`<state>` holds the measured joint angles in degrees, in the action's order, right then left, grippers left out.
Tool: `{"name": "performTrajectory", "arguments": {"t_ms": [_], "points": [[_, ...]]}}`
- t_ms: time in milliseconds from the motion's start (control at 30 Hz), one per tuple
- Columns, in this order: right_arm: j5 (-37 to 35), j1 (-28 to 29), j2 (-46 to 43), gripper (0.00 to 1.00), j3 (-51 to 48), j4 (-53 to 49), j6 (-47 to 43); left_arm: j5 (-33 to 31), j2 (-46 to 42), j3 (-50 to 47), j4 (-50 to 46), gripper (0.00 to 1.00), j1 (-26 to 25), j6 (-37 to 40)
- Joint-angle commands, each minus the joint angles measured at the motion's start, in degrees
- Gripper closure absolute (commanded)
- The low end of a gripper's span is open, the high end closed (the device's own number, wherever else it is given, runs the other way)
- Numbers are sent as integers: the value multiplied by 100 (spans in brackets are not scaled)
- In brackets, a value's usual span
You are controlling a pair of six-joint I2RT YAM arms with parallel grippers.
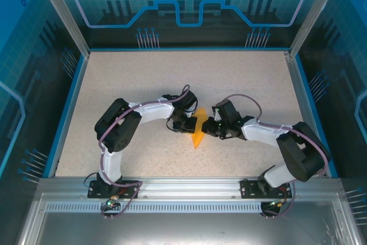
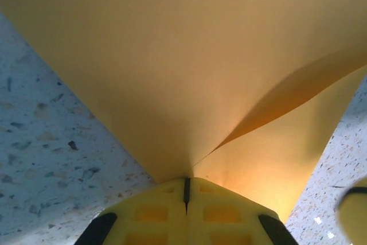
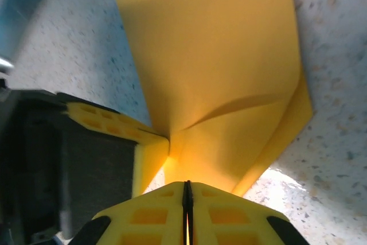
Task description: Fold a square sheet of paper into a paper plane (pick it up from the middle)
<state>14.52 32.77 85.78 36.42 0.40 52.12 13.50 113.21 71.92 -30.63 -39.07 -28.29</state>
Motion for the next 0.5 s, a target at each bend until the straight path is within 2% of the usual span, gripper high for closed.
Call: {"name": "performTrajectory", "arguments": {"t_ms": [0, 467], "points": [[-31, 161, 287, 90, 57, 152, 160, -1031, 693, -302, -311, 95, 23, 140], [-171, 300, 627, 90, -27, 170, 64, -1051, 711, -372, -303, 95, 25, 138]]}}
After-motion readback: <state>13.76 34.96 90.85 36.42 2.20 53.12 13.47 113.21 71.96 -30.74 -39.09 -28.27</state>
